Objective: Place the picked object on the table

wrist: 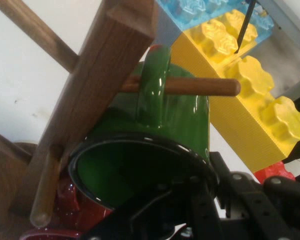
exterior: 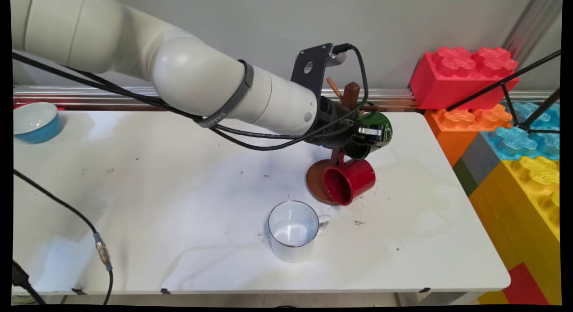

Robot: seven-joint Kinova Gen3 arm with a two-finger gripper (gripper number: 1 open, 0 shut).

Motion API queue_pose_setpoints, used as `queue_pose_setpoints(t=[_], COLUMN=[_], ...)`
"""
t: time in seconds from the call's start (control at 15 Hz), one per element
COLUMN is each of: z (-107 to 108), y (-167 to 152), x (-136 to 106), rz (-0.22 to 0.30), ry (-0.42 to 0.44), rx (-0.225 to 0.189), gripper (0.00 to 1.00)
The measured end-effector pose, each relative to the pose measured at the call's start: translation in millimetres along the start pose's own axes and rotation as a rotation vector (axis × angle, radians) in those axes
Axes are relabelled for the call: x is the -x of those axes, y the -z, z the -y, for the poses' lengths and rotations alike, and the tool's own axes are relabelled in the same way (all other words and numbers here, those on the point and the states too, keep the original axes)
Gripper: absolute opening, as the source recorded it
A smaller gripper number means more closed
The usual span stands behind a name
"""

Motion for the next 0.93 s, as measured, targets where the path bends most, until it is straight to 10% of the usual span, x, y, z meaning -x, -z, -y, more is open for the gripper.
queue_pose_setpoints(t=[0.93], z=[-0.8], y=[9.2], x=[-3.1], rz=[-0.006], ry=[0.027], rx=[0.012], gripper=[0.0])
